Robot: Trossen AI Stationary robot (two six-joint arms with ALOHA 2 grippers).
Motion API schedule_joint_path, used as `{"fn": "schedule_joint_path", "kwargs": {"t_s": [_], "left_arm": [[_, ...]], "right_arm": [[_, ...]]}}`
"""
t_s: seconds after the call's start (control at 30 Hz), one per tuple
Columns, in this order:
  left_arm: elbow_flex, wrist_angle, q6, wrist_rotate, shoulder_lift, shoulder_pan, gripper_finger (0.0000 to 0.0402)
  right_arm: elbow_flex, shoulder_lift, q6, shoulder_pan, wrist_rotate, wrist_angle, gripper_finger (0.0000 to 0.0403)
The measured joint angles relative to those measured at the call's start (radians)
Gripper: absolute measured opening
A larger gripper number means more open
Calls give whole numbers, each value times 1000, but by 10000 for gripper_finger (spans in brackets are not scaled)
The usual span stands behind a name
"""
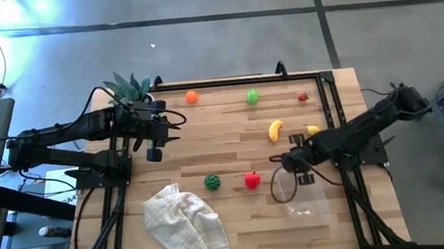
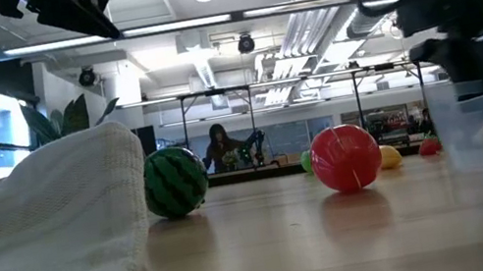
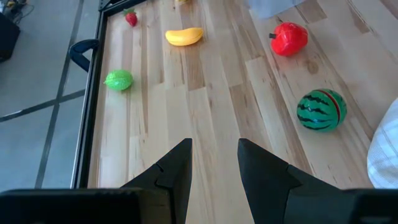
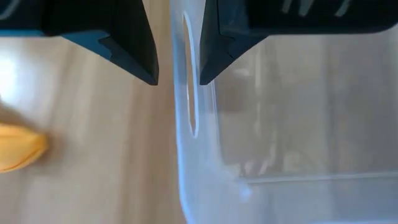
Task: Pick and placing Produce into tupperware
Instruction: Move the transparent bin to the center of the table
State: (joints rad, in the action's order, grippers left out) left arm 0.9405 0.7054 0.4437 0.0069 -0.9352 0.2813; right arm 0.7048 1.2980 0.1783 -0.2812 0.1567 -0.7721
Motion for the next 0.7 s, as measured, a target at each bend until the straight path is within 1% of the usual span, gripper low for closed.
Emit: {"fn": "schedule_joint_path", "kwargs": {"t_s": [0.3,0.47,0.57,0.7], "left_arm": [[0,0,0,0,0,0,117],[0,0,0,0,0,0,117],[0,0,0,0,0,0,117],[0,0,0,0,0,0,117]], "right_arm": [[0,0,-219,239,-3,217,107],[0,7,-304,366,-55,335,107],[0,46,-335,424,-114,407,107],[36,155,-363,470,-169,474,107]]}}
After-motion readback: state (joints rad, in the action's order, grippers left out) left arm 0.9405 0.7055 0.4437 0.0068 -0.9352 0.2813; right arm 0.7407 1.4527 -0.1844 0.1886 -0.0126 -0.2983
